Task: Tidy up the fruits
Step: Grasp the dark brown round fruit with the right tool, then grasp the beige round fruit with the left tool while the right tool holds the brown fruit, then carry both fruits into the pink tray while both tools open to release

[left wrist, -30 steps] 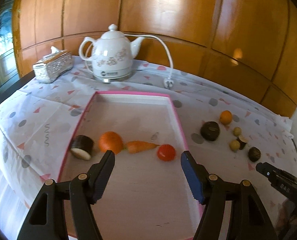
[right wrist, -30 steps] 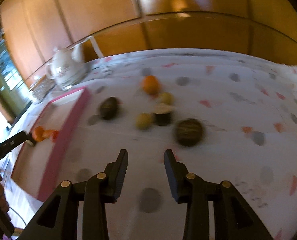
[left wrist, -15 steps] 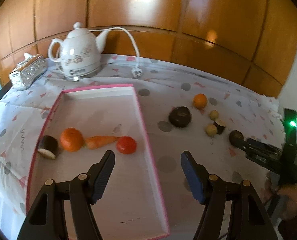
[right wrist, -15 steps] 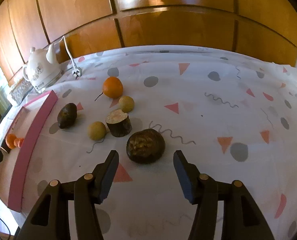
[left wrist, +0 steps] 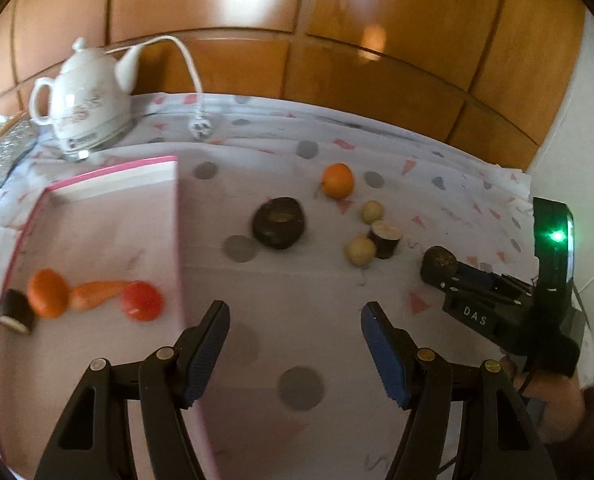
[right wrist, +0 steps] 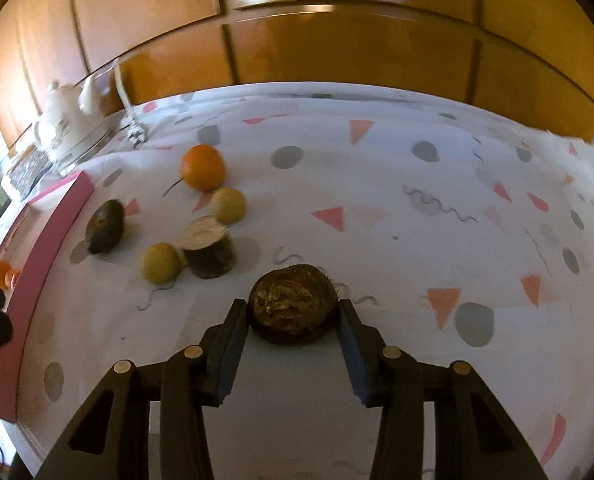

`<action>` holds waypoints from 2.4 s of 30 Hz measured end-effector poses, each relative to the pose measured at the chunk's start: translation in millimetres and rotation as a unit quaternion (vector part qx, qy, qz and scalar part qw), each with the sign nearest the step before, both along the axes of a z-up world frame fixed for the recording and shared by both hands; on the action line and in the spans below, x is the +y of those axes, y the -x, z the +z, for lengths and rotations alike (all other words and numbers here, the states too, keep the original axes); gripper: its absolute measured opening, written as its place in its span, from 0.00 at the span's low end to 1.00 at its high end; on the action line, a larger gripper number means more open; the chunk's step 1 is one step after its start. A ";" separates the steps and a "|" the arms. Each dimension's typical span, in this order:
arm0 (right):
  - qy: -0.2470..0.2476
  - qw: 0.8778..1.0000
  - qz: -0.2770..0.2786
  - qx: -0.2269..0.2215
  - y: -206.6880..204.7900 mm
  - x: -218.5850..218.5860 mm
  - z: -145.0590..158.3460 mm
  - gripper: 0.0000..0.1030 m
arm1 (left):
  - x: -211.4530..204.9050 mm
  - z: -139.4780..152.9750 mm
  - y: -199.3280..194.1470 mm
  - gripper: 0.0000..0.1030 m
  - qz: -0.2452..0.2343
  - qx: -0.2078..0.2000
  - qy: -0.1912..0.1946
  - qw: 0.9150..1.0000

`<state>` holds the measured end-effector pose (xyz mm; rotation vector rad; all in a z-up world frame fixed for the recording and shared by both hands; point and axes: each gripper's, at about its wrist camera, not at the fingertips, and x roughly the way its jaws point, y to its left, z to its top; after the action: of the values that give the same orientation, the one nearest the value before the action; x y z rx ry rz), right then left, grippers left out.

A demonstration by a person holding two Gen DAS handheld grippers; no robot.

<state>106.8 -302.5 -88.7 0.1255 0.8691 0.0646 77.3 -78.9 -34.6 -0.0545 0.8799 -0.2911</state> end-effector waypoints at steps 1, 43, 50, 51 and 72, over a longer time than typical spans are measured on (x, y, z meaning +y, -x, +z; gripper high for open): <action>0.000 1.000 -0.006 -0.001 0.7 -1.9 -0.3 0.44 | -7.5 -2.3 -4.5 0.66 -0.006 0.000 0.001 1.000; 0.012 1.000 -0.025 0.000 2.9 -2.0 -3.0 0.45 | -60.6 -52.5 -41.0 0.25 -0.011 -0.008 -0.025 1.000; 0.019 0.999 -0.026 -0.002 3.1 -0.7 -3.2 0.45 | -59.5 -52.7 -41.2 0.24 -0.013 -0.011 -0.022 1.000; 0.019 0.999 -0.027 -0.002 3.7 -1.1 -2.9 0.45 | -59.6 -52.8 -41.1 0.24 -0.013 -0.012 -0.023 1.000; 0.027 0.999 -0.027 -0.002 2.9 1.0 -1.7 0.44 | -19.8 10.5 -10.0 0.23 0.008 -0.038 -0.006 0.999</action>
<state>103.9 -301.5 -90.4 0.0982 0.8621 -0.0094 87.2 -98.6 -24.1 -0.0399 0.8043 -0.2709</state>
